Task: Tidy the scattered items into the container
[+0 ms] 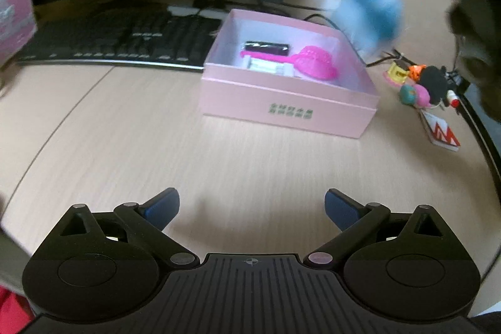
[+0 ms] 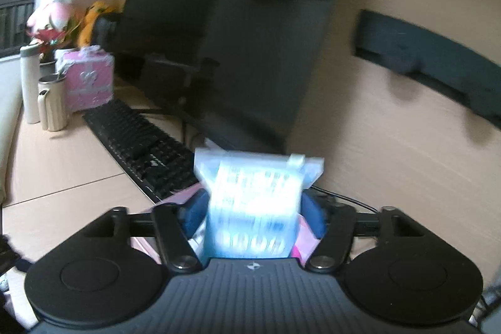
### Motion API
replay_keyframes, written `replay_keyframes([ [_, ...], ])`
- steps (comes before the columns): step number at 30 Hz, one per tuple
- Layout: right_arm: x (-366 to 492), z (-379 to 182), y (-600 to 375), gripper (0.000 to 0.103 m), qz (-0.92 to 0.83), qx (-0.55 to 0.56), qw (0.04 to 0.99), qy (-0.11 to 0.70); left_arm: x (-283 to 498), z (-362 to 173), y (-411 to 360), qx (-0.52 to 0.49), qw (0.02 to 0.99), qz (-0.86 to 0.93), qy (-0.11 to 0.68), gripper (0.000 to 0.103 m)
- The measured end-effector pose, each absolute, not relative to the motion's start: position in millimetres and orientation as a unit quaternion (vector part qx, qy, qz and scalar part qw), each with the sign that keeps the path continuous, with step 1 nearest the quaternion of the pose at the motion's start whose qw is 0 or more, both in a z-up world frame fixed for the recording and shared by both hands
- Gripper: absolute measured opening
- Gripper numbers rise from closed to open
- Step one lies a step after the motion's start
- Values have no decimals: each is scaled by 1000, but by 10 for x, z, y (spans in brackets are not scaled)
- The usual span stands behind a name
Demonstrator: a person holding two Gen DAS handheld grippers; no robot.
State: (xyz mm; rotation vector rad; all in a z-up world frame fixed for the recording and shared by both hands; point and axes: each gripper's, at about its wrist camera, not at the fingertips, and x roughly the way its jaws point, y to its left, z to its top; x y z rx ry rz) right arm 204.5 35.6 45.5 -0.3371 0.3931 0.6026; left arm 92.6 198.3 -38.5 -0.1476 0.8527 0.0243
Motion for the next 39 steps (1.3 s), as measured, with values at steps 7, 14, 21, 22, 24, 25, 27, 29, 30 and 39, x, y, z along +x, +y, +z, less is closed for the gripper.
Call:
replay_keyframes([
  [7,1794,120,305,83,346,-126,901,229,951,-395,1937,-80,900,48,426,102],
  [14,1545,-359,-442,86,270,-100,910,299,1187,-482,1528,-56,894,10,444,103],
  [21,1681,-617,-1354,88,121,-64,933,334,1312,-494,1095,-18,892,-48,449,103],
  [22,1726,-662,-1457,88,102,-59,933,339,1307,-486,1062,-15,892,-52,449,103],
  [24,1827,-762,-1628,88,70,-44,934,349,1292,-476,1010,-12,891,-52,451,103],
  [25,1881,-796,-1679,88,60,-38,934,351,1285,-476,1005,-12,890,-49,453,103],
  [27,2004,-840,-1709,87,42,-30,935,351,1280,-483,1020,-13,888,-40,458,103],
  [29,2099,-822,-1719,87,42,-27,941,334,1268,-490,1044,-15,885,-28,464,103],
  [30,2152,-791,-1686,87,44,-27,945,322,1252,-488,1061,-16,885,-24,465,103],
  [39,2944,-947,-1347,87,51,-35,942,331,953,-403,1285,-36,885,33,463,103],
])
